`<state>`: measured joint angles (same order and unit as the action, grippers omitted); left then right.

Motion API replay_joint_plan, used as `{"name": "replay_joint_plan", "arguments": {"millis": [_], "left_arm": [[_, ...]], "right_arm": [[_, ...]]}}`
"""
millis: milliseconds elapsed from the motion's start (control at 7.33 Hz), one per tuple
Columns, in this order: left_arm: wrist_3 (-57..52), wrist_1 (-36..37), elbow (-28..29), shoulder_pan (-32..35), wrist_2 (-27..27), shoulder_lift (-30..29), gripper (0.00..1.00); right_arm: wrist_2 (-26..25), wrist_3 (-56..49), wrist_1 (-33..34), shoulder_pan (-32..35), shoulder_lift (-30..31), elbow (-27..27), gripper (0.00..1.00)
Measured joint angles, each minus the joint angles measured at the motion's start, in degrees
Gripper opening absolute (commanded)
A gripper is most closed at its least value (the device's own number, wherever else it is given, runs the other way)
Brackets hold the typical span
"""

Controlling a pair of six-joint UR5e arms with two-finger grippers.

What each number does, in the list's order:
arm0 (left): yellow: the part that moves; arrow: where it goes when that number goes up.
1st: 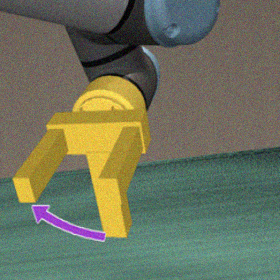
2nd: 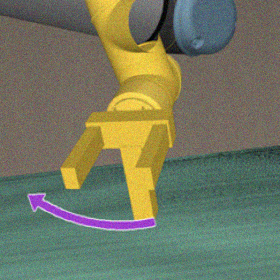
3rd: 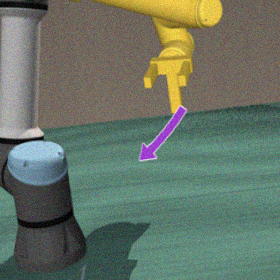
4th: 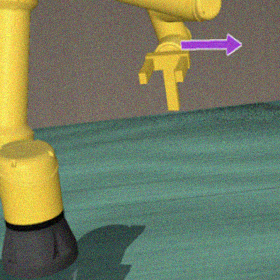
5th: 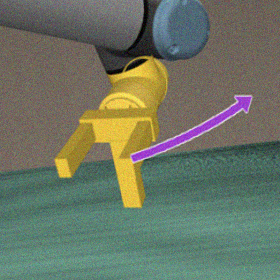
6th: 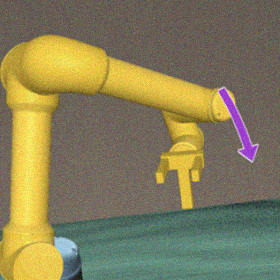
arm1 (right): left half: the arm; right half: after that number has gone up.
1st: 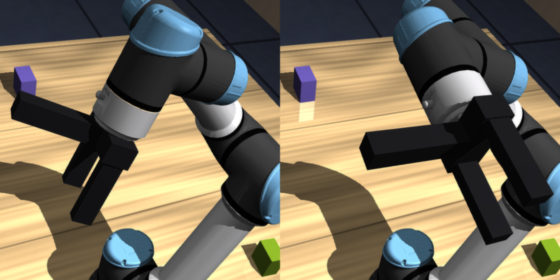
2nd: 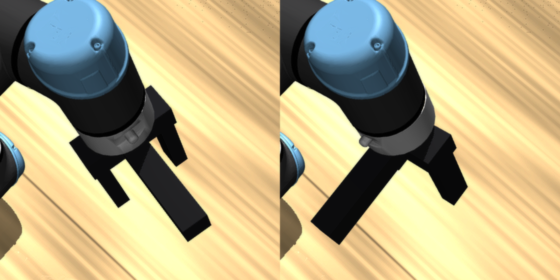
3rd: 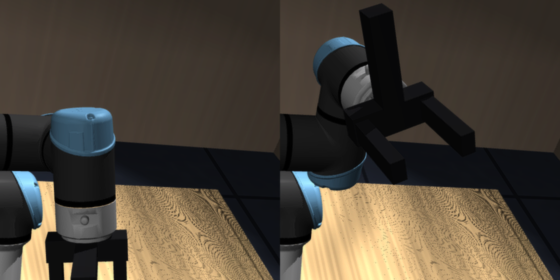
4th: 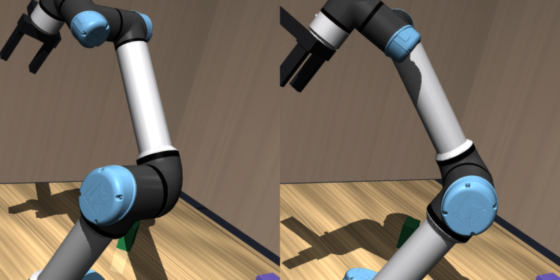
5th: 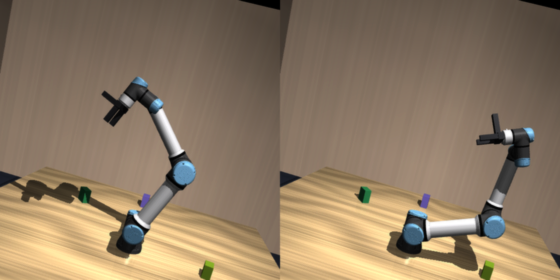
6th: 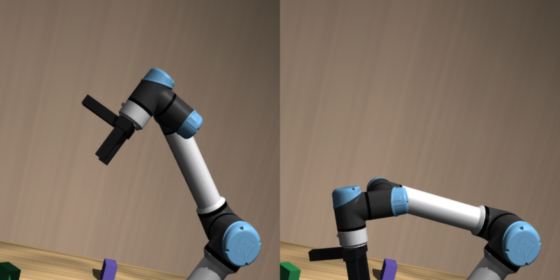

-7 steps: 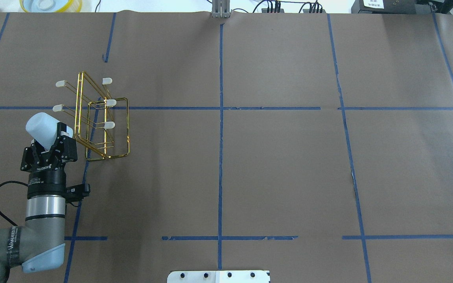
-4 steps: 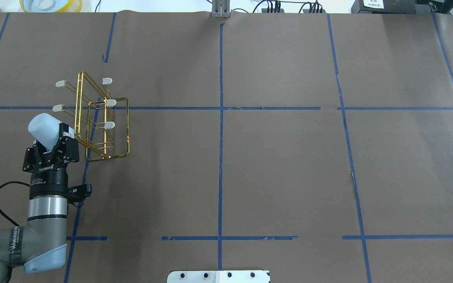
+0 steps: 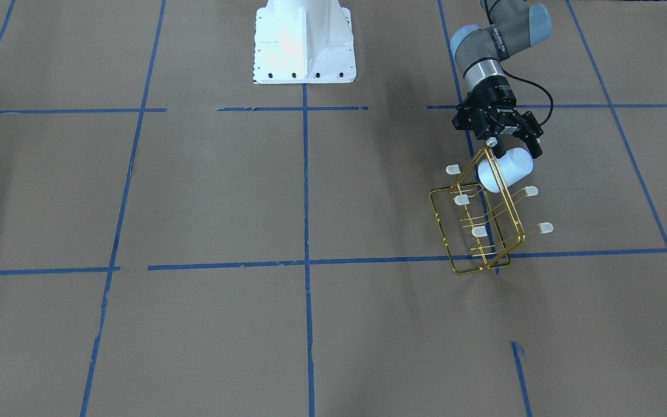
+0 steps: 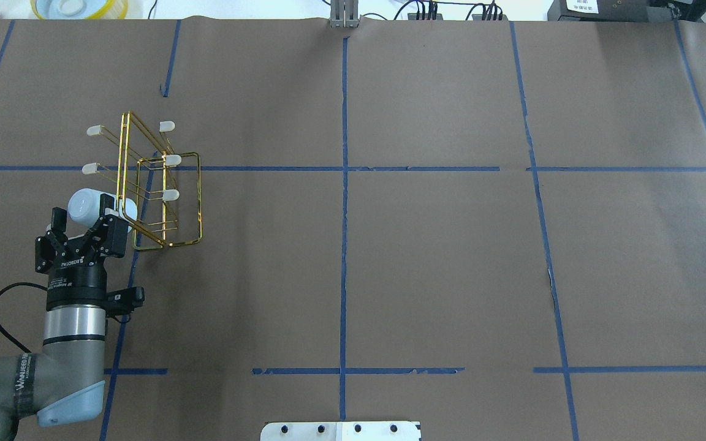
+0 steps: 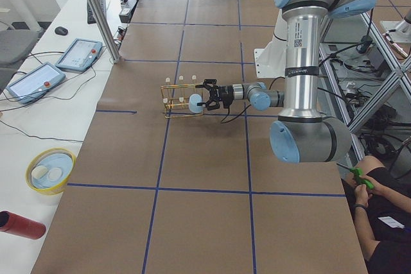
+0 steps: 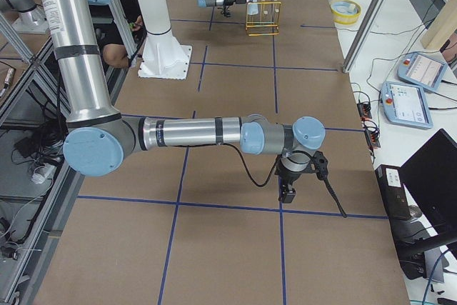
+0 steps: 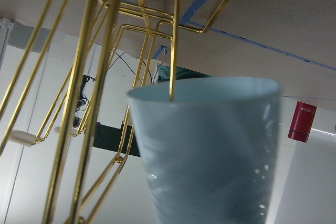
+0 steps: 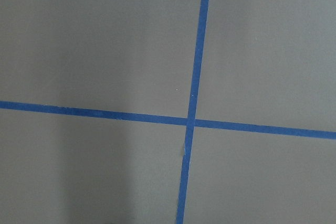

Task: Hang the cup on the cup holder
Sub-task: 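Open the left gripper to release the cup on the peg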

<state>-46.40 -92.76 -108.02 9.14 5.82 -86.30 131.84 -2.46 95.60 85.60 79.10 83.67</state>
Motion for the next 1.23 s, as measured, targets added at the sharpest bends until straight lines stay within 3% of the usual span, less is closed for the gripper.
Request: {"name": "replay_joint_plan", "arguments": {"millis": [409,682,955,1227], "left_arm": [[0.0,0.0,-3.5,0.2,0.1,1.6,1.00],[0.8,-0.1,-8.7,0.4,0.1,7.0,1.00],[11.5,-0.4,-13.3,1.2,0.2,14.1,1.00],[31.1,-0.5,-14.2,3.6,1.5,17.3,1.00]], "right_arm": [[0.0,0.0,0.0,0.0,0.0,-0.1,1.00],[0.0,0.0,0.0,0.0,0.0,0.0,1.00],[0.0,0.0,0.0,0.0,0.0,0.0,1.00],[0.0,-0.1,0.0,0.0,0.0,0.0,1.00]]}}
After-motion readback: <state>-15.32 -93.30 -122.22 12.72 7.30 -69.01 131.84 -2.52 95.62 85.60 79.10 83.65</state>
